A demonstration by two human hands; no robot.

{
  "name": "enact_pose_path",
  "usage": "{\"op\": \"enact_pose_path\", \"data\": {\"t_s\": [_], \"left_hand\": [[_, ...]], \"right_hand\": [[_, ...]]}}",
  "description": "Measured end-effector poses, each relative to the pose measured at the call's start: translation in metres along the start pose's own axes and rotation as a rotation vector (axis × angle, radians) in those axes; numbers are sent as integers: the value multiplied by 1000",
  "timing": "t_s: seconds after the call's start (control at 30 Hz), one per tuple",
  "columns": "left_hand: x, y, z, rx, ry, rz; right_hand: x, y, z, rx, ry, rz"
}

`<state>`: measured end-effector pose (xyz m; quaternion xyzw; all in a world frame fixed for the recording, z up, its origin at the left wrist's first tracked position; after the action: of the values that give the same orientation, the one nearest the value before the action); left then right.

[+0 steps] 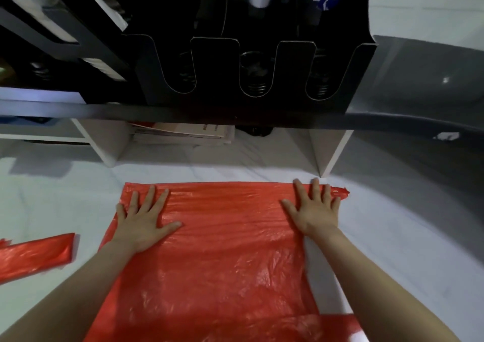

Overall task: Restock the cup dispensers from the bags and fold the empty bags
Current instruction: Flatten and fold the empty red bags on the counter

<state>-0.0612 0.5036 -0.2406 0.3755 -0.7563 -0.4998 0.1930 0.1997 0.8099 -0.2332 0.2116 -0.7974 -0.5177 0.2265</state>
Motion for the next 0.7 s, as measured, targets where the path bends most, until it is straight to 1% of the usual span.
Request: {"op": "enact_pose_path", "data": {"t_s": [0.07,0.13,0.2,0.27,0.37,0.5,0.7], "left_hand": [[-3,6,-2,-11,-7,-6],[-9,14,-7,-86,-38,-27],[-17,22,-14,-159,-98,-39],[-23,26,-25,-183,-172,-34],[-24,23,-44,-174,-269,-73],[-5,9,-81,-114,-325,-146],[24,-9,-147,-93,-380,-205]], "right_hand": [[-7,8,-5,3,17,11],[-7,16,-15,-65,58,27],[0,22,-30,-129,121,46],[12,22,-47,-123,200,86],[27,16,-75,-59,298,166],[43,1,-123,14,369,187],[69,-13,-200,19,438,189]]}}
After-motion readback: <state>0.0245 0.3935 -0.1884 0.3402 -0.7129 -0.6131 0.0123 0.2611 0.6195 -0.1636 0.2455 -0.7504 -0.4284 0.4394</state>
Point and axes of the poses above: each hand's wrist, its own z-axis towards the middle knuckle, its own y-axis out of the back of the hand, x = y × z, the point moved 3 cm from there along z, towards the middle knuckle, and after that the axes turned 11 degrees about x, right-handed, at the moved point
